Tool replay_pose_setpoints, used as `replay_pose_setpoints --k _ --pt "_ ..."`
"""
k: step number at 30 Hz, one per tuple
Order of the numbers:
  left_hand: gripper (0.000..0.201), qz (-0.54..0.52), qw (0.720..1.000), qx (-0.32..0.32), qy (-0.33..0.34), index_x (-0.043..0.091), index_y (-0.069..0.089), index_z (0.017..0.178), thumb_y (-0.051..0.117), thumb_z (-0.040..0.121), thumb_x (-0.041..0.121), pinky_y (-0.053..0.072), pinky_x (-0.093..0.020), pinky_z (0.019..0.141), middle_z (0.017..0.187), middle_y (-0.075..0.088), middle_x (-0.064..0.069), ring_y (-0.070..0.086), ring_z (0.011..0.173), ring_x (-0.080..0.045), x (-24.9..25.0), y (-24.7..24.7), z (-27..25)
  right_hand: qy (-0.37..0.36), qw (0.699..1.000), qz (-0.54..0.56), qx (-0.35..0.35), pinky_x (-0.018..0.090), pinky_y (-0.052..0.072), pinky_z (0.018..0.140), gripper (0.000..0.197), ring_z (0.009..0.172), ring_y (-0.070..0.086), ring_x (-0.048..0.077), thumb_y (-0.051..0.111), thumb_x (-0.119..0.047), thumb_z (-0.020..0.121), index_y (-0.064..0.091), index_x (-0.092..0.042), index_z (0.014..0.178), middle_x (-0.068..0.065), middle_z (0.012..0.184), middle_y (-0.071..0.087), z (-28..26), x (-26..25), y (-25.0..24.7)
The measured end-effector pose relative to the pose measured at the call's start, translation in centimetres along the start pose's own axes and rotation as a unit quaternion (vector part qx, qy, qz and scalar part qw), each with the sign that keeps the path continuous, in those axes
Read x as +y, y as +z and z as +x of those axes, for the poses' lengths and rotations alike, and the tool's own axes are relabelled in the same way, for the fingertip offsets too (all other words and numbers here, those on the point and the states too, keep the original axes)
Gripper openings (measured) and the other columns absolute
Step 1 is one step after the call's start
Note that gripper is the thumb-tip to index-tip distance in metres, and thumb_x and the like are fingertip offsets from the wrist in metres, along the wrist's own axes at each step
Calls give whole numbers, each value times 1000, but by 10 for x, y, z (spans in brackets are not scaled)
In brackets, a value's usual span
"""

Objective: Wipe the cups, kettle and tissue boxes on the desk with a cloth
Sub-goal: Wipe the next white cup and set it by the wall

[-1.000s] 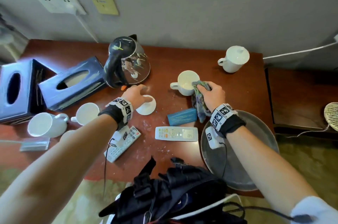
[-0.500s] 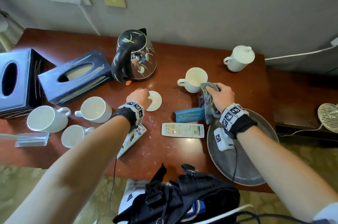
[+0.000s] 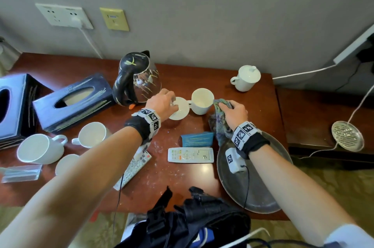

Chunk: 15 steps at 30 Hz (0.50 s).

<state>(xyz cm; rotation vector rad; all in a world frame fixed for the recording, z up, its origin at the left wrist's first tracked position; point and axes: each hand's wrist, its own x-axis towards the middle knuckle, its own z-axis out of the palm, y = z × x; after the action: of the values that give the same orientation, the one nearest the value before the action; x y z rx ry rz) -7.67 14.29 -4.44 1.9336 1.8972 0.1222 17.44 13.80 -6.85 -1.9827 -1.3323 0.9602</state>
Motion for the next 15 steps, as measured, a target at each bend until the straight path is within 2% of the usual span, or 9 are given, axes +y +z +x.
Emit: replay_pose_setpoints --k 5,10,15 --pt "29 -11 998 4 57 14 58 117 60 94 31 49 -39 90 134 50 -6 60 108 -34 39 -9 18 6 1000 18 9 39 49 96 29 104 61 25 62 -42 93 72 -21 110 1 108 71 6 -2 -9" --pt "25 -11 998 -7 64 13 57 113 60 95 29 48 -38 87 128 54 -8 60 104 -32 61 0 36 17 999 32 20 33 46 93 25 106 59 27 61 -40 94 72 -22 108 3 108 71 12 5 -19" --pt "24 9 997 -33 70 14 56 115 59 96 29 46 -36 84 129 53 -7 59 107 -31 76 12 49 36 998 44 26 38 46 99 28 109 57 26 61 -39 94 71 -22 113 2 113 70 16 13 -24"
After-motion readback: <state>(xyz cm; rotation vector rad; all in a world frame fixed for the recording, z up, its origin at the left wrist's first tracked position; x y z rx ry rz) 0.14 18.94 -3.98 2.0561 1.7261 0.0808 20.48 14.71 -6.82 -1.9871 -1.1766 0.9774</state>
